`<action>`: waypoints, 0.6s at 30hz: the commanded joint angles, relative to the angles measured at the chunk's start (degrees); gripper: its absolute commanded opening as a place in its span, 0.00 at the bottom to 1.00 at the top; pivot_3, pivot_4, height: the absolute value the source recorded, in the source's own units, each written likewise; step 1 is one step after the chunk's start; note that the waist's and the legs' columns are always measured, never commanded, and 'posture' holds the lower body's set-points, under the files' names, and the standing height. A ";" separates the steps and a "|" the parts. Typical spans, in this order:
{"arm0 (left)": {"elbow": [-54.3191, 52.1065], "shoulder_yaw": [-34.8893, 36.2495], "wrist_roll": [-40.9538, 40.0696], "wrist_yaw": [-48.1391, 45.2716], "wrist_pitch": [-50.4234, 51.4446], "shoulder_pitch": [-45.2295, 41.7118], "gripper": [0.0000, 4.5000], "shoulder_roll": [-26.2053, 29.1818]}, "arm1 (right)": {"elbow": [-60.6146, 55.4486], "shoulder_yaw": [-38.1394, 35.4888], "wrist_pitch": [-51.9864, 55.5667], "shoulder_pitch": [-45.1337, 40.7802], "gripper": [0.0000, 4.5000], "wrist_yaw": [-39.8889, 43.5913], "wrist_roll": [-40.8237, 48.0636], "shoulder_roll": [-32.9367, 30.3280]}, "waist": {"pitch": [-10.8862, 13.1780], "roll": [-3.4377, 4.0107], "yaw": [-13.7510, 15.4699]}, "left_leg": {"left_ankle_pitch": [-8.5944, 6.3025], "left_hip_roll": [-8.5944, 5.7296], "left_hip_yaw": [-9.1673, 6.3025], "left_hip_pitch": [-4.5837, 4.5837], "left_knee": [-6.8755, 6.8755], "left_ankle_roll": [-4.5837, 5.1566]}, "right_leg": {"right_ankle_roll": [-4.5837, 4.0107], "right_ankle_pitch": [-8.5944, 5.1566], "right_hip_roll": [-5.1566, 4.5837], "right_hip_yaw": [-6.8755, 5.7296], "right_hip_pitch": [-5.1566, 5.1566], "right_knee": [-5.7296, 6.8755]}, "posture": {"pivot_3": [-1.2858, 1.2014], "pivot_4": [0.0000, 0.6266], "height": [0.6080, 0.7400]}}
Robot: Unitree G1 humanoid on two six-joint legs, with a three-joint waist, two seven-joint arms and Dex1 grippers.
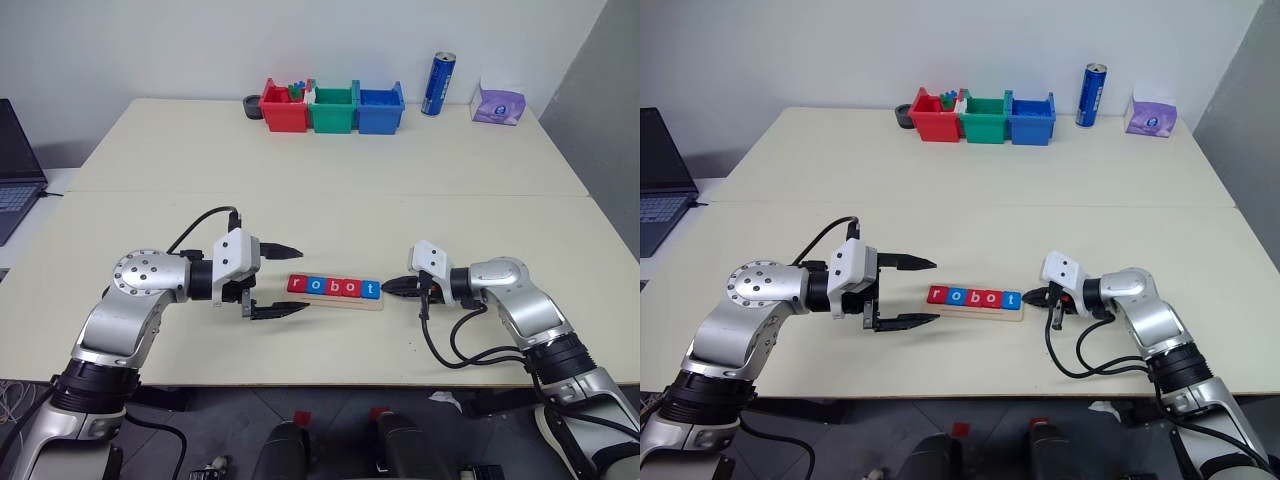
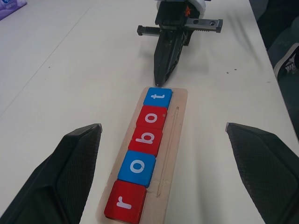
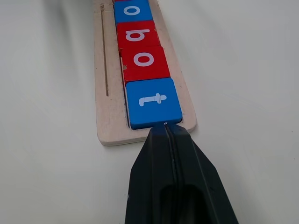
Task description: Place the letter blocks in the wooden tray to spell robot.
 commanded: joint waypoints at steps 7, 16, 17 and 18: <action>-1.45 1.81 -0.56 0.57 -0.02 -0.30 1.00 1.00 | -1.09 0.44 -1.16 -1.14 0.00 -0.30 -0.46 1.18 | 0.00 0.00 0.00 | 0.00 0.00 0.00 0.00 0.00 0.00 | 0.00 0.00 0.00 0.00 0.00 0.00 | 0.52 0.24 1.00; -1.64 1.81 -0.60 1.07 0.06 -0.06 1.00 1.01 | -0.73 0.41 -1.05 -1.95 0.00 -0.60 -0.63 2.23 | 0.00 0.00 -0.04 | 0.00 0.01 0.00 0.00 0.00 0.00 | 0.00 0.00 0.01 0.00 0.00 0.00 | 0.52 0.24 1.00; -1.68 1.84 -0.68 1.09 0.09 0.07 1.00 1.09 | -0.86 0.26 -0.89 -1.99 0.00 -0.51 -0.55 2.15 | 0.00 0.00 -0.02 | 0.00 0.01 -0.01 0.00 0.00 0.00 | 0.00 0.00 0.00 0.00 0.00 0.00 | 0.52 0.24 1.00; -1.76 1.85 -0.77 1.14 0.20 0.21 1.00 1.17 | -1.05 0.08 -0.77 -1.97 0.00 -0.35 -0.40 1.95 | 0.00 0.00 -0.02 | 0.00 0.00 0.00 0.00 0.00 0.00 | 0.00 0.00 0.00 0.00 0.00 0.00 | 0.52 0.24 1.00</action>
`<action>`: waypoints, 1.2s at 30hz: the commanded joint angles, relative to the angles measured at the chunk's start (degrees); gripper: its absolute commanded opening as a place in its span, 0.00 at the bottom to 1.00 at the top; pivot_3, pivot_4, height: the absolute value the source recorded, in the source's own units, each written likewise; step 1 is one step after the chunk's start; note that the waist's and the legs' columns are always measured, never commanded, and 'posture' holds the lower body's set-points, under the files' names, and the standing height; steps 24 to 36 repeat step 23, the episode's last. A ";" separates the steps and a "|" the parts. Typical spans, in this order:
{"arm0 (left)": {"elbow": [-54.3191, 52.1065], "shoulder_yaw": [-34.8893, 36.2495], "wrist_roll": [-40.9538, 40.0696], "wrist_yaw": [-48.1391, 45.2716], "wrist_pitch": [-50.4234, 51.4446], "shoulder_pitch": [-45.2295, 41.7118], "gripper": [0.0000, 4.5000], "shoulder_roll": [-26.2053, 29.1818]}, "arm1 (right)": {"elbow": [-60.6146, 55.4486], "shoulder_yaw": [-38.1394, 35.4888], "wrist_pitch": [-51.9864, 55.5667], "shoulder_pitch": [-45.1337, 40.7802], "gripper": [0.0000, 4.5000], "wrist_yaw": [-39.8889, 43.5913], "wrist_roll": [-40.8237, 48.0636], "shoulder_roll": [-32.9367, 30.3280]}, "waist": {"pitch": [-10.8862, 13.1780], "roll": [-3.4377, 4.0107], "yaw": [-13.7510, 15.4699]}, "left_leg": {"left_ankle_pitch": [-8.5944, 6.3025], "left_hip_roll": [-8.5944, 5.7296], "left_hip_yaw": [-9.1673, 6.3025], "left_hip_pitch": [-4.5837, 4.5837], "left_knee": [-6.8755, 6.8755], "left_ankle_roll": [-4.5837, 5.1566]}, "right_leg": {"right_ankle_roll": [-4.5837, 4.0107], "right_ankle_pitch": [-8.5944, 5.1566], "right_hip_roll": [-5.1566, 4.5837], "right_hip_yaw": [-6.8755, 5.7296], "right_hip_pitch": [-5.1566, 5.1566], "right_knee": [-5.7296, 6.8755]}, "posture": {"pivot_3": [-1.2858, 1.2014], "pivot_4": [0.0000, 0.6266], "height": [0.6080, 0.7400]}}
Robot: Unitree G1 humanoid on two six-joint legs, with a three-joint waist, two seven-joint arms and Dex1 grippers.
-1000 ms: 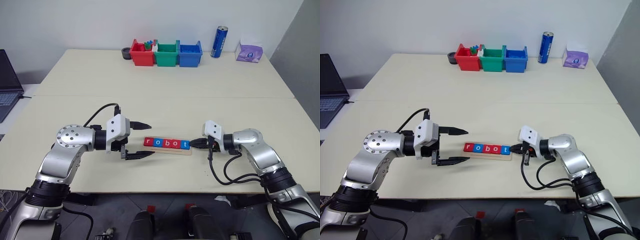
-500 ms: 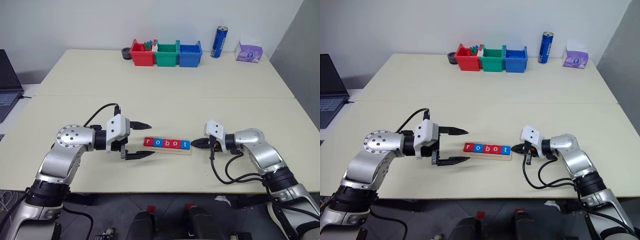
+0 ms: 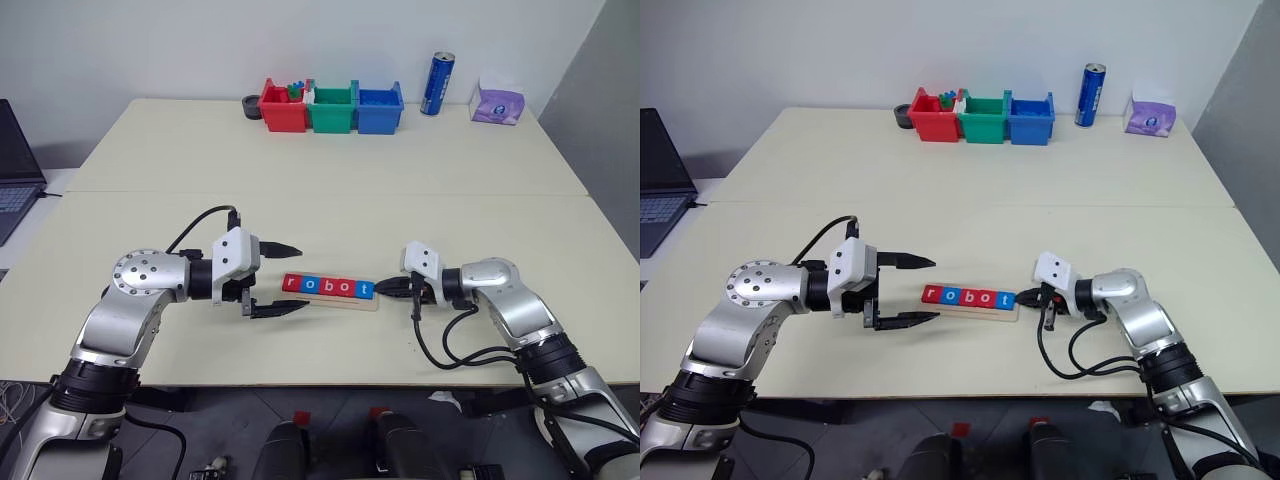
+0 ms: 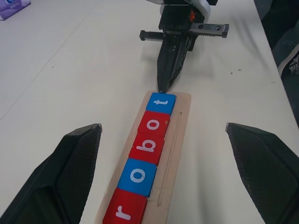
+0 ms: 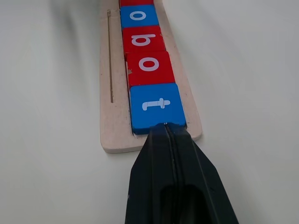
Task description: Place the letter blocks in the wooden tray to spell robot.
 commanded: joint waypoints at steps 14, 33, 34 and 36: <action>-3.99 11.36 -2.15 4.16 9.07 11.33 1.00 8.11 | -23.96 -5.94 21.97 2.28 0.76 1.72 12.40 -8.69 | 0.01 0.01 -0.03 | 0.00 0.04 -0.05 0.01 -0.03 0.00 | 0.00 -0.01 -0.01 -0.03 -0.01 -0.01 | 0.52 0.24 1.00; -5.43 12.61 -0.88 5.05 6.91 16.49 1.00 9.03 | -27.54 -4.06 24.45 3.92 0.99 -0.63 13.02 -9.51 | 0.01 0.01 0.12 | 0.00 0.02 -0.03 0.00 -0.01 0.00 | 0.19 -0.12 -0.03 -0.04 0.00 -0.02 | 0.52 0.24 1.00; -5.43 12.61 -0.88 5.05 6.91 16.49 1.00 9.03 | -27.54 -4.06 24.45 3.92 0.99 -0.63 13.02 -9.51 | 0.01 0.01 0.12 | 0.00 0.02 -0.03 0.00 -0.01 0.00 | 0.19 -0.12 -0.03 -0.04 0.00 -0.02 | 0.52 0.24 1.00; -5.43 12.61 -0.88 5.05 6.91 16.49 1.00 9.03 | -27.54 -4.06 24.45 3.92 0.99 -0.63 13.02 -9.51 | 0.01 0.01 0.12 | 0.00 0.02 -0.03 0.00 -0.01 0.00 | 0.19 -0.12 -0.03 -0.04 0.00 -0.02 | 0.52 0.24 1.00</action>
